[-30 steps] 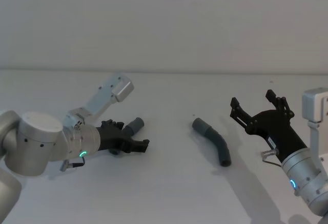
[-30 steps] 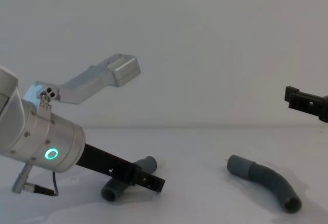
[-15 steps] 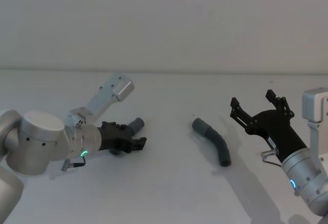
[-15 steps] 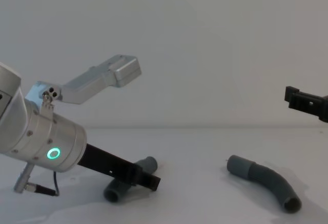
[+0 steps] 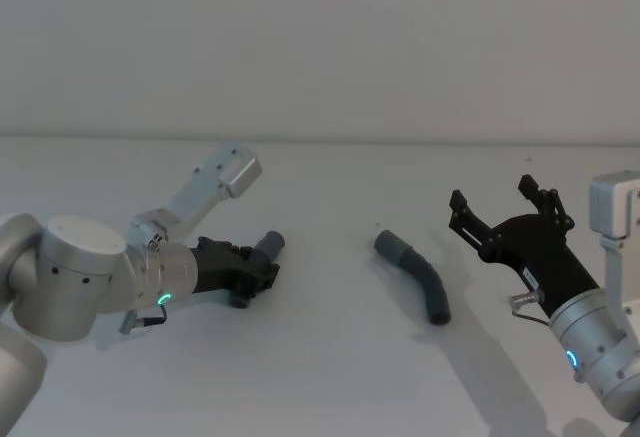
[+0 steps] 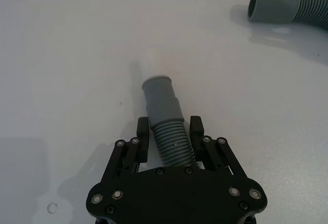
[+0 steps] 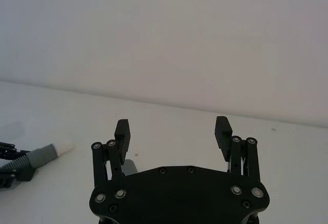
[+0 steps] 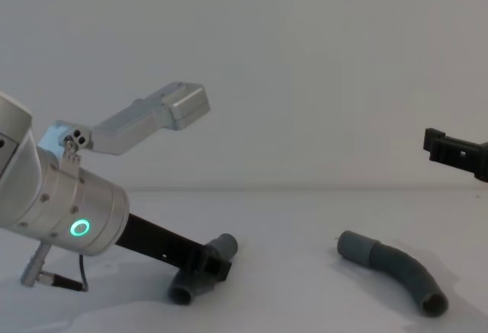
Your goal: Use both hands to pick up one end of the pipe from the table, align the ends, and insert them.
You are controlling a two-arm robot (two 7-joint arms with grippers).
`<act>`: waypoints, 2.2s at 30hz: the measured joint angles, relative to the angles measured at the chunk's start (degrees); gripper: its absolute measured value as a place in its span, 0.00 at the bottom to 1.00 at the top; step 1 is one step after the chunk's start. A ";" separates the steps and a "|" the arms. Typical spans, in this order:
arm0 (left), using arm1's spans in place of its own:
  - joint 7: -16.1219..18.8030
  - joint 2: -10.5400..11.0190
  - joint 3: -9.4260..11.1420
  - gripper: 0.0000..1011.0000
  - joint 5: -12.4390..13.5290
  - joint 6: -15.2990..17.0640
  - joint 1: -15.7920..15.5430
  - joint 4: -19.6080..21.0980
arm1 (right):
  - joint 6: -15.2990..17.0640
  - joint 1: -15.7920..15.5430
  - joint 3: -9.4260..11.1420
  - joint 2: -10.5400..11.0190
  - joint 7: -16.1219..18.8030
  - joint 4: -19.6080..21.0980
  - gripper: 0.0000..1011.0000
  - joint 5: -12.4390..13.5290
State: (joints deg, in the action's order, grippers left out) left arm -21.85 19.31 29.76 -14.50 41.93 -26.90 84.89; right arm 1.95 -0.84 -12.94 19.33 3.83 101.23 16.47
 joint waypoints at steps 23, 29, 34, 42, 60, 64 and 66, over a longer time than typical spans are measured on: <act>0.07 -0.05 0.00 0.34 0.04 0.15 0.00 -0.03 | 1.64 0.28 -0.07 0.07 0.38 0.61 0.99 0.06; 0.07 -0.05 0.00 0.34 0.03 0.15 0.00 -0.02 | 5.81 1.13 -0.54 0.79 1.62 1.95 0.99 0.46; 0.06 -0.05 0.00 0.34 0.04 0.15 0.00 -0.02 | 9.96 1.94 -0.96 1.48 2.62 3.25 0.99 0.89; 0.06 -0.05 0.00 0.34 0.03 0.15 0.00 -0.02 | 18.93 3.31 -1.35 2.25 3.58 5.53 0.99 2.01; 0.06 -0.05 0.00 0.34 0.03 0.14 0.00 -0.02 | 33.72 4.40 -1.06 1.28 1.66 7.39 0.99 3.07; 0.06 -0.05 0.00 0.34 0.03 0.14 0.00 -0.02 | 35.14 4.87 -1.41 1.18 1.44 6.88 0.99 2.74; 0.06 -0.05 0.00 0.34 0.03 0.15 0.00 -0.02 | 35.65 5.22 -1.70 1.15 1.43 6.47 0.99 2.47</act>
State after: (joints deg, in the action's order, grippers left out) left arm -21.80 19.26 29.76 -14.46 42.07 -26.89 84.87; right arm 37.60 4.38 -14.64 20.48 5.26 107.70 18.94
